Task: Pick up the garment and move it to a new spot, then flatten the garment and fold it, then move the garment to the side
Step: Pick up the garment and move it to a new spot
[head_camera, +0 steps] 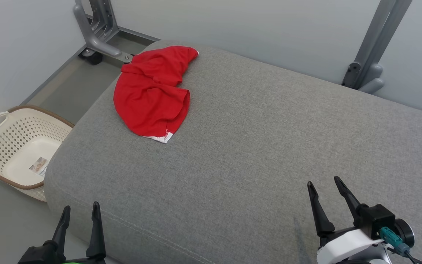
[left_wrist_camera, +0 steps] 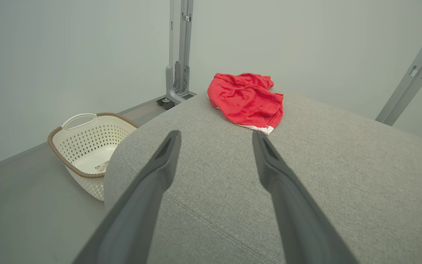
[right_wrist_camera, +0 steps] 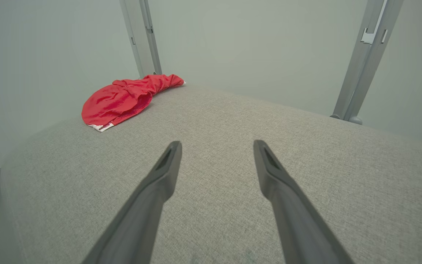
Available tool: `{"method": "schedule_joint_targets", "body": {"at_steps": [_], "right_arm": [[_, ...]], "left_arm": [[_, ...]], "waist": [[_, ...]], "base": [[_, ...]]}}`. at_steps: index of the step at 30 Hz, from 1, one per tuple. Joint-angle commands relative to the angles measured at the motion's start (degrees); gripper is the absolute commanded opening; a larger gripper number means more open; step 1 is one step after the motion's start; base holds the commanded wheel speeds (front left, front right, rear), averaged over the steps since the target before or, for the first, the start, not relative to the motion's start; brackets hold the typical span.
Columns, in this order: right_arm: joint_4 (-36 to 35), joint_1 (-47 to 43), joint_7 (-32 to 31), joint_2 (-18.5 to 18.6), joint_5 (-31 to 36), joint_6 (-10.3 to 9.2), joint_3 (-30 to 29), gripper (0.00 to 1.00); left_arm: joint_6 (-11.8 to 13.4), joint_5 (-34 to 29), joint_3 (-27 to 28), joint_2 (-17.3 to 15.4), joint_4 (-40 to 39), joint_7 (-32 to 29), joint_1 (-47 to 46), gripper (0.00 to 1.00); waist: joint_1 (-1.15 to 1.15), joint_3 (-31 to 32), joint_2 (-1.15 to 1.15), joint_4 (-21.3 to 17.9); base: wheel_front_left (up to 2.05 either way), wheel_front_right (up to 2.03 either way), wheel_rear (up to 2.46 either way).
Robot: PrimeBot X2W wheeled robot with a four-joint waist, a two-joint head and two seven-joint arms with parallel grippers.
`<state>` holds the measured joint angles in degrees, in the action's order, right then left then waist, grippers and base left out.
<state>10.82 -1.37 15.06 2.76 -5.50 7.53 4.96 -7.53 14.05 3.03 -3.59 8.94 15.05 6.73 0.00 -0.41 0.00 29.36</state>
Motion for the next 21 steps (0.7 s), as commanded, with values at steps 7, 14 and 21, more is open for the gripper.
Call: {"method": "schedule_joint_targets", "body": {"at_steps": [7,14,21], "right_arm": [[-1.1,0.1,0.2,0.2,1.0,-0.09,-1.3,1.00],[-3.9,3.4,0.2,0.2,3.6,-0.09,-2.8,1.00],[-7.7,8.2,0.2,1.5,6.4,-0.09,-4.5,1.00]], "left_arm": [[0.1,0.4,0.0,0.3,-0.1,0.1,-1.7,1.00],[0.1,2.5,-1.0,0.6,0.0,0.1,-5.8,1.00],[0.1,8.2,-4.0,0.7,5.6,0.1,-16.4,1.00]], "waist": [[0.00,-1.9,0.00,-0.6],[0.00,-7.9,0.00,-2.0],[0.00,-17.1,0.00,-3.1]], "base": [[0.00,0.00,0.00],[0.00,0.00,0.00],[0.00,0.00,0.00]]}}
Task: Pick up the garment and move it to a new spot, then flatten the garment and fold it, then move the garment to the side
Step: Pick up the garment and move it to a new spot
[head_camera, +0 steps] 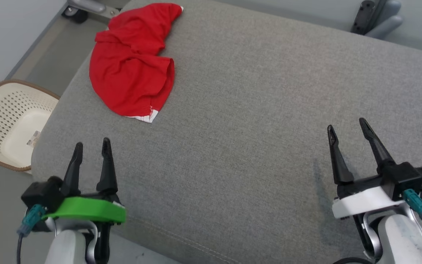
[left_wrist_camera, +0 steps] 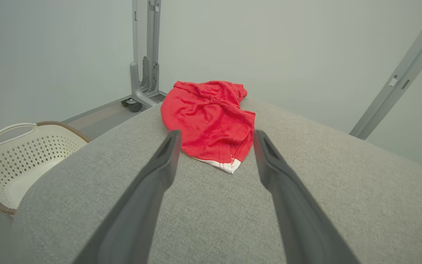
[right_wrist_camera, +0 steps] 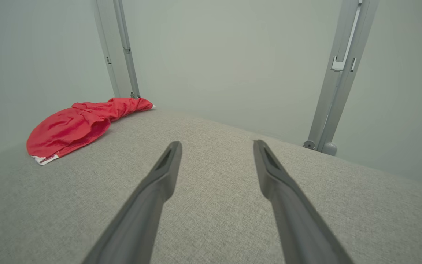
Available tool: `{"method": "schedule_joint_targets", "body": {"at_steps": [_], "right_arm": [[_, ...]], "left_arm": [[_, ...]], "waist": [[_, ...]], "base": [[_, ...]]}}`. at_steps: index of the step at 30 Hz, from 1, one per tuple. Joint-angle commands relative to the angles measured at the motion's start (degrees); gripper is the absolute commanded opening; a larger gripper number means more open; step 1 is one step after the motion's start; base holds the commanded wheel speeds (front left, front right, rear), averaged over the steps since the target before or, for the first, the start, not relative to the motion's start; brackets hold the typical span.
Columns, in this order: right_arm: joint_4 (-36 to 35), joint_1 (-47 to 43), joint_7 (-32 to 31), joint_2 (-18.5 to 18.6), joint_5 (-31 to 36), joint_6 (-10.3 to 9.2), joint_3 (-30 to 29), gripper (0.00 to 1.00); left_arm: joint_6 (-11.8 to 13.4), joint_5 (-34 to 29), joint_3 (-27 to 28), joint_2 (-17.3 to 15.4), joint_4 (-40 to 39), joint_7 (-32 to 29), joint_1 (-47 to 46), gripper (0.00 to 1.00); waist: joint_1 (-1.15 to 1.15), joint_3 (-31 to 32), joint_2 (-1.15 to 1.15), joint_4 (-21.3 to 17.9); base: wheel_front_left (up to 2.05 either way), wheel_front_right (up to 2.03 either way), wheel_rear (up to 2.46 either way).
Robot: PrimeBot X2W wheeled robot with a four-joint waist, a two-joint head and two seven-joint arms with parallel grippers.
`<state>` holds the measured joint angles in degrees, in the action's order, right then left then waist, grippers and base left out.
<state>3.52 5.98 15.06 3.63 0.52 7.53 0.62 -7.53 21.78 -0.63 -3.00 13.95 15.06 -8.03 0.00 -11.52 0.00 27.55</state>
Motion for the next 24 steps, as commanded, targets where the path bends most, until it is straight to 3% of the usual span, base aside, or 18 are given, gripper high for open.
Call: {"method": "schedule_joint_targets", "body": {"at_steps": [1,13,24], "right_arm": [[-0.7,1.5,0.2,1.0,0.6,-0.09,-0.3,1.00],[-5.3,5.9,0.2,5.5,3.0,-0.09,-0.4,1.00],[-7.7,5.1,0.1,8.7,3.5,-0.09,-3.2,1.00]], "left_arm": [[0.1,1.7,-1.0,0.1,2.4,0.1,-3.7,1.00],[0.1,14.4,-9.1,-3.7,30.0,-1.1,-28.5,1.00],[0.1,21.8,-13.9,-4.5,45.2,-0.8,-36.7,1.00]], "waist": [[0.00,-7.0,0.00,-1.4],[0.00,-17.7,0.00,-4.3],[0.00,-21.2,0.00,-5.7]], "base": [[0.00,0.00,0.00],[0.00,0.00,0.00],[0.00,0.00,0.00]]}}
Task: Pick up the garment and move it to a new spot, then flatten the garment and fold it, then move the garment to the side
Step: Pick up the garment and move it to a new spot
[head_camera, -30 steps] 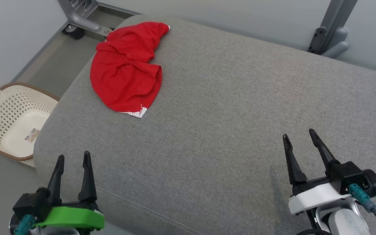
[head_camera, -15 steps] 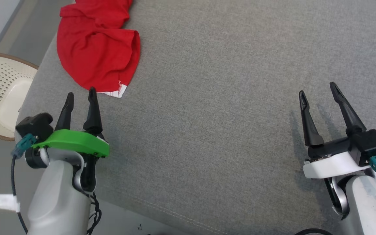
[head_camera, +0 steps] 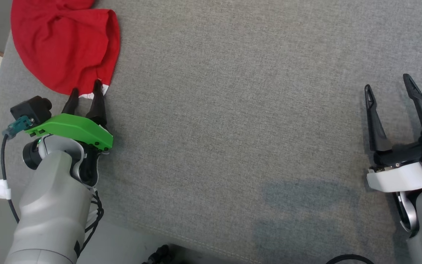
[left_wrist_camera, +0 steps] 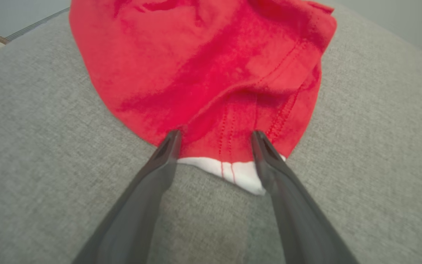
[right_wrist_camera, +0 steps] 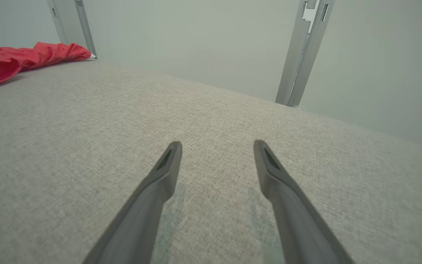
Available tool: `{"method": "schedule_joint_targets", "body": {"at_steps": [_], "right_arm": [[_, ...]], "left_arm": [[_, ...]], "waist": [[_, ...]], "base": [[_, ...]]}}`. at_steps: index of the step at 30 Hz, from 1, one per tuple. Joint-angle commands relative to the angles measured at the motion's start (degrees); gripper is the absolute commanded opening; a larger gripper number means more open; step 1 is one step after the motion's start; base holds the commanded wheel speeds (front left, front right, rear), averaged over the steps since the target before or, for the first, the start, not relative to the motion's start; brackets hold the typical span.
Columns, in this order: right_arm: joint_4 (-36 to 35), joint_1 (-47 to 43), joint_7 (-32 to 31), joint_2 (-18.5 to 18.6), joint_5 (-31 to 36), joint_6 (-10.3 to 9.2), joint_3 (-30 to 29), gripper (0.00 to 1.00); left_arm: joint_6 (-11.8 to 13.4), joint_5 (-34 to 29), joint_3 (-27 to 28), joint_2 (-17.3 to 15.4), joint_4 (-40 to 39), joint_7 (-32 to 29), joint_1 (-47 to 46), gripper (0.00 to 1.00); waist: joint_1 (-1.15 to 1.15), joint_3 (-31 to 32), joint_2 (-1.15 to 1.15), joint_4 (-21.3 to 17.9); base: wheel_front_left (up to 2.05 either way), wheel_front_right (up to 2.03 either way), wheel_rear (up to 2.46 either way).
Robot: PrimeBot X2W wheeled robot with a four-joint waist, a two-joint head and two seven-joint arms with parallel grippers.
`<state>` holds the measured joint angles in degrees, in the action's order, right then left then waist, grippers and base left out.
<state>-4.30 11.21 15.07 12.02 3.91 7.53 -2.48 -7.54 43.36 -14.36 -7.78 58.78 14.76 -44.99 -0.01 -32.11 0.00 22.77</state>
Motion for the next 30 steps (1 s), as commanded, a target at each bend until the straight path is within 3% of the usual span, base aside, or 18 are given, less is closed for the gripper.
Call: {"method": "schedule_joint_targets", "body": {"at_steps": [1,6,7,8,10,18,30], "right_arm": [[-0.1,-0.5,0.1,0.5,0.0,-0.10,-0.4,1.00],[-1.6,-1.0,0.1,0.6,-0.6,-0.09,-1.7,1.00],[-1.7,-1.2,0.1,0.4,-0.6,-0.09,-1.9,1.00],[-1.7,-1.5,0.1,0.2,-0.7,-0.09,-2.1,1.00],[-1.4,-2.2,0.1,-0.2,-0.9,-0.09,-2.1,1.00],[-0.3,-2.7,0.1,-2.2,-1.5,-0.09,-1.7,1.00],[1.8,-4.1,0.1,-5.6,-3.4,-0.09,-0.6,1.00]], "left_arm": [[0.1,0.6,-0.6,0.2,1.5,-0.4,0.3,1.00],[0.2,2.4,-2.2,-0.4,5.5,-0.5,0.0,1.00],[0.2,2.8,-2.5,-0.3,6.0,-0.6,0.0,0.90],[0.2,3.2,-2.8,-0.2,6.3,-0.6,0.2,0.41],[0.2,3.9,-4.0,-0.3,6.7,-0.5,1.0,0.00],[0.1,6.3,-8.2,-3.2,2.9,0.0,2.5,0.00],[0.1,6.3,-14.2,-7.5,-10.4,0.3,7.0,0.00]], "waist": [[0.01,-0.6,0.00,-1.2],[0.01,-0.9,0.00,-2.3],[0.01,-0.7,0.00,-2.3],[0.01,-0.3,0.00,-2.3],[0.01,0.5,0.00,-2.4],[0.01,4.0,0.00,-2.1],[0.01,11.4,0.00,-2.7]], "base": [[0.00,0.00,0.00],[0.00,0.00,0.00],[0.00,0.00,0.00],[0.00,0.00,0.00],[0.00,0.00,0.00],[0.00,0.00,0.00],[0.00,0.00,0.00]]}}
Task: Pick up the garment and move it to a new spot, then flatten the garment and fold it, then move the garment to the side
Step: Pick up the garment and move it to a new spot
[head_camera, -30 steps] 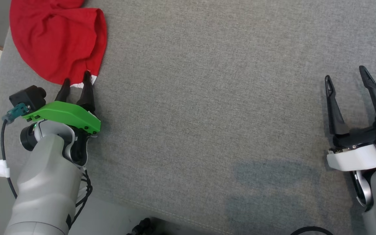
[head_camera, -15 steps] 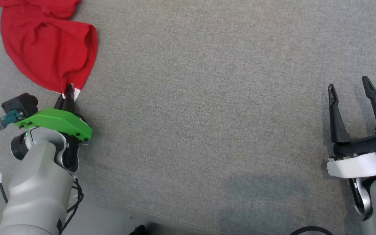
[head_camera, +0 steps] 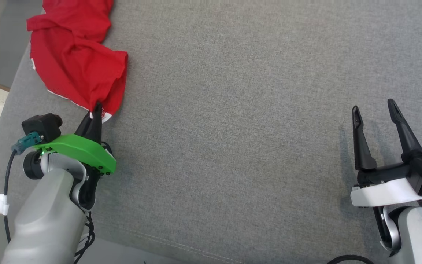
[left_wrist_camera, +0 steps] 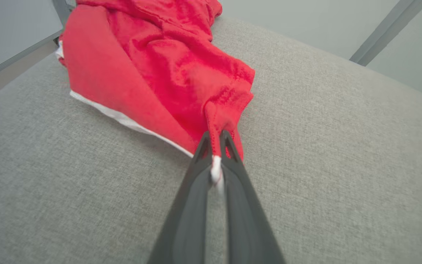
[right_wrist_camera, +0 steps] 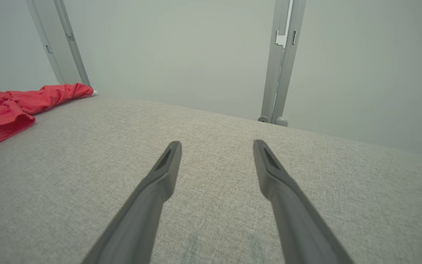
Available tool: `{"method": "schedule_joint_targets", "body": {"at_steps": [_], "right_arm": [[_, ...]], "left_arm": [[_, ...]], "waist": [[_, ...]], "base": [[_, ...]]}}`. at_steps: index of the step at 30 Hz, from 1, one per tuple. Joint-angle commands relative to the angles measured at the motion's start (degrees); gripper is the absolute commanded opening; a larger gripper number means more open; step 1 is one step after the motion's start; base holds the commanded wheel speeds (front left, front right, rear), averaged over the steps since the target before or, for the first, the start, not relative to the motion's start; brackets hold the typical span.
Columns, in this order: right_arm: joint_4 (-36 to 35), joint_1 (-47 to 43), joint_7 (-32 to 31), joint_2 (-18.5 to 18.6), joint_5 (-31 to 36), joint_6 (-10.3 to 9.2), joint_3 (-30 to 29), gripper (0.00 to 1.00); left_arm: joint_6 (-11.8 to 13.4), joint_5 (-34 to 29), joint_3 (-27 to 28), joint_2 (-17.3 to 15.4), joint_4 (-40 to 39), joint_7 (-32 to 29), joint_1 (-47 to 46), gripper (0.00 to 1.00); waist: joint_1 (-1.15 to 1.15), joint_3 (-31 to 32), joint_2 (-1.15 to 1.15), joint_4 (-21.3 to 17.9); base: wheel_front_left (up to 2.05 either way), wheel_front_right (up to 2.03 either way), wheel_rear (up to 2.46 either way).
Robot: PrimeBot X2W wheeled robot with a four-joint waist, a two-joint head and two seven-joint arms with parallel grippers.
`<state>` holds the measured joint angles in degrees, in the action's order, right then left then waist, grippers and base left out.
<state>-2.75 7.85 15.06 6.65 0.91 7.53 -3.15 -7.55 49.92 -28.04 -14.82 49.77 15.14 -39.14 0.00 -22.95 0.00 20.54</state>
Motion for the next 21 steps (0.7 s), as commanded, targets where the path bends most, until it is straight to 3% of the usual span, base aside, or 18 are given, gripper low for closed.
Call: {"method": "schedule_joint_targets", "body": {"at_steps": [1,11,21], "right_arm": [[0.4,-0.9,0.1,-0.5,-0.5,-0.09,0.1,1.00],[0.8,-1.9,0.1,-2.6,-2.1,-0.09,0.5,1.00],[1.0,-1.7,0.2,-3.7,-4.0,-0.09,0.6,1.00]], "left_arm": [[0.2,-0.3,-1.2,-0.6,-2.7,0.0,1.6,0.00],[0.2,-1.8,-7.0,-1.9,-13.3,-0.3,3.3,0.00],[1.6,-4.5,-13.1,-0.6,-28.5,-5.6,3.8,0.00]], "waist": [[0.00,2.7,0.00,-0.8],[0.00,6.1,0.00,-4.7],[0.00,7.8,0.00,-13.6]], "base": [[0.00,0.00,0.00],[0.00,0.00,0.00],[0.00,0.00,0.00]]}}
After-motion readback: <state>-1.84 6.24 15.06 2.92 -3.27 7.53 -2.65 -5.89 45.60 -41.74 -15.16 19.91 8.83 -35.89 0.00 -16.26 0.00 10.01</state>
